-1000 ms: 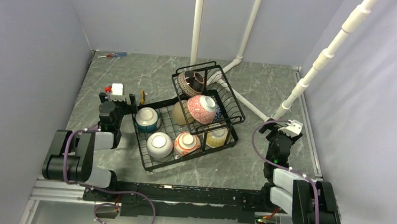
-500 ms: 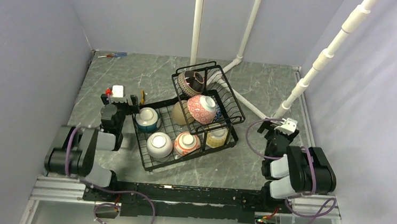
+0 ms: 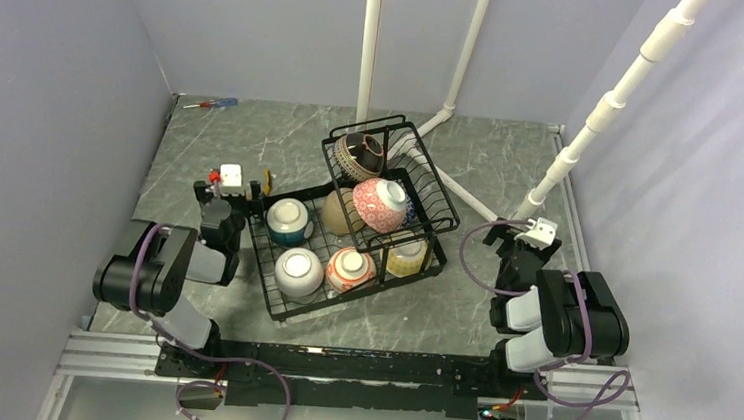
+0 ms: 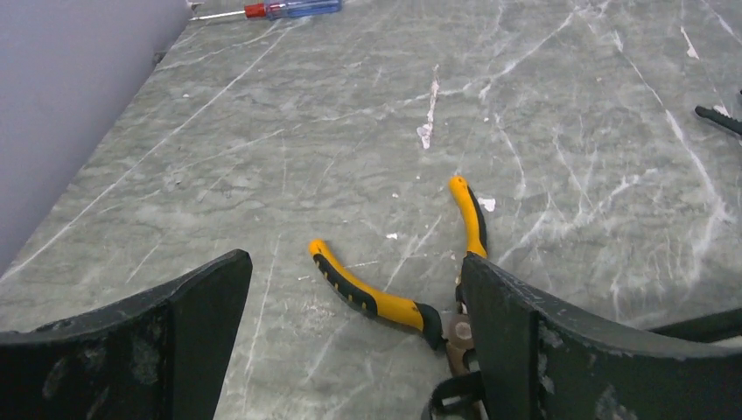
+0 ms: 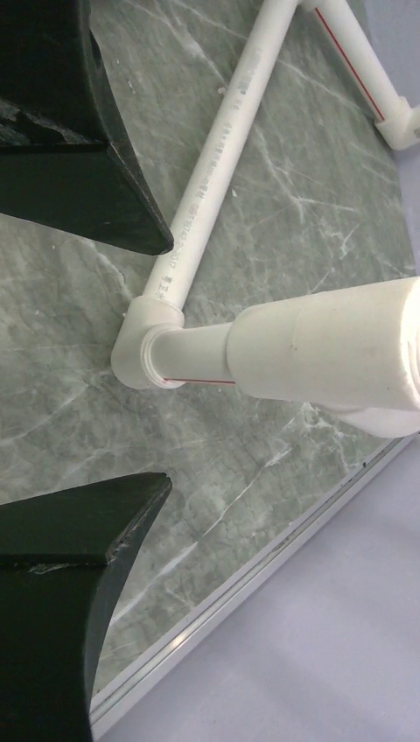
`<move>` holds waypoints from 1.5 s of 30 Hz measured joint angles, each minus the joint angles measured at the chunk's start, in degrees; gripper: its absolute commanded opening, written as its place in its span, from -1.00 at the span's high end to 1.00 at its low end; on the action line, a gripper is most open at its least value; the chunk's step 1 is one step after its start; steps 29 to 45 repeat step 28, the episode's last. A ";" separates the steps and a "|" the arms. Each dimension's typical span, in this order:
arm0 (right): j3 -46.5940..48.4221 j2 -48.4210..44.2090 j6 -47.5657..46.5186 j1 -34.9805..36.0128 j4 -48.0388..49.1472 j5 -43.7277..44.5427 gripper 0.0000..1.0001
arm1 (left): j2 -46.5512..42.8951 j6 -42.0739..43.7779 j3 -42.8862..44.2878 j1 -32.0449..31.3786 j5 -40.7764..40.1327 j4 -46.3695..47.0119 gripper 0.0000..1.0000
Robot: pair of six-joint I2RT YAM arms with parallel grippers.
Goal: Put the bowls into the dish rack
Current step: Reset both arms
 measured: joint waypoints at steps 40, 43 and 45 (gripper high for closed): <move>9.51 -0.20 0.83 0.26 -16.87 2.80 -0.99 | 4.02 -4.22 5.33 4.39 2.25 -3.98 -0.89; 9.51 -0.20 0.83 0.26 -16.87 2.80 -0.99 | 4.02 -4.22 5.33 4.39 2.25 -3.98 -0.89; 9.51 -0.20 0.83 0.26 -16.87 2.80 -0.99 | 4.02 -4.22 5.33 4.39 2.25 -3.98 -0.89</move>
